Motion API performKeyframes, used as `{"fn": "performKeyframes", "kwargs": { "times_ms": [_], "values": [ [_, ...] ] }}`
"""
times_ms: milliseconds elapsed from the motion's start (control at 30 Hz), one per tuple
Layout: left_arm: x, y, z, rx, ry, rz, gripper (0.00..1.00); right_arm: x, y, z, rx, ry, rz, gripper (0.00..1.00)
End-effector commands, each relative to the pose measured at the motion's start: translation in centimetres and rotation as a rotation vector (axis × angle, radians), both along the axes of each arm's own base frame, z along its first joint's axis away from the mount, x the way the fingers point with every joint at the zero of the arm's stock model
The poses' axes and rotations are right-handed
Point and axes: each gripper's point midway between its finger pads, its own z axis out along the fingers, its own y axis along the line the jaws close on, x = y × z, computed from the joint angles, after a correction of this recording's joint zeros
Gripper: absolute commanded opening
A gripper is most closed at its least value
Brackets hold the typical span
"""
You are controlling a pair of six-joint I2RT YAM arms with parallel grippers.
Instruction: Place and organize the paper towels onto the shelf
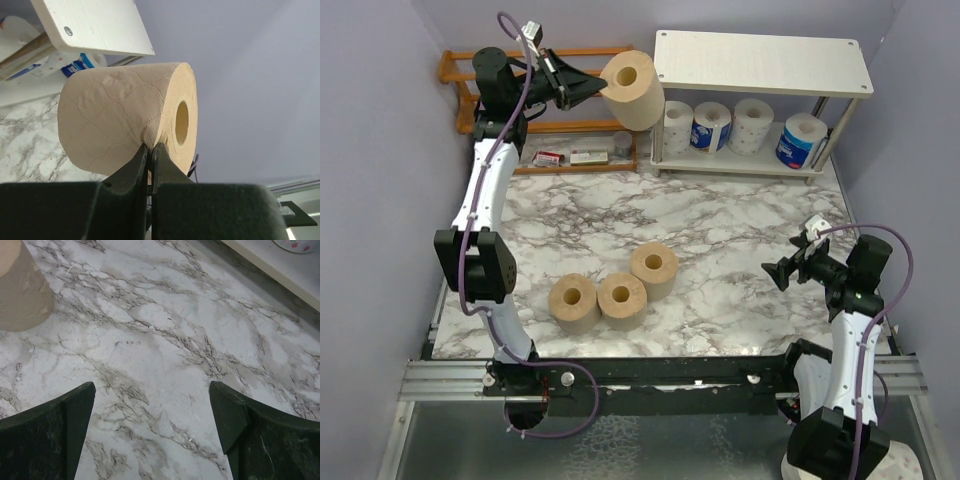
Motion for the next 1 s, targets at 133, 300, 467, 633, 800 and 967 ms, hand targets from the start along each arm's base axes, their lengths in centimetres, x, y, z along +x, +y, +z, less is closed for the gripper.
{"fn": "performKeyframes", "kwargs": {
  "times_ms": [133,300,467,633,800,967],
  "values": [
    [-0.6,-3.6,5.8,-0.050,-0.183,-0.054,0.00,0.3,-1.1,0.0,-0.014,-0.019,-0.028,0.98],
    [0.3,-4.2,7.0,-0.062,-0.238,-0.058,0.00,0.4,-1.4,-0.2,-0.013,-0.013,-0.039,0.98],
    [2.4,-4.1,7.3,-0.074,-0.249,-0.002,0.00,0.4,-1.7,-0.3,-0.011,-0.009,-0.049,0.98],
    [5.4,-4.0,6.6,-0.107,-0.245,0.068,0.00,0.4,-2.0,-0.4,-0.008,-0.003,-0.054,0.98],
    [6.5,-5.4,6.8,-0.104,-0.294,0.103,0.00,0.4,-2.2,-0.5,-0.008,-0.003,-0.062,0.98],
    [7.3,-6.3,7.3,-0.127,-0.329,0.144,0.00,0.5,-2.2,-0.5,-0.008,-0.003,-0.064,0.97]
  ]
}}
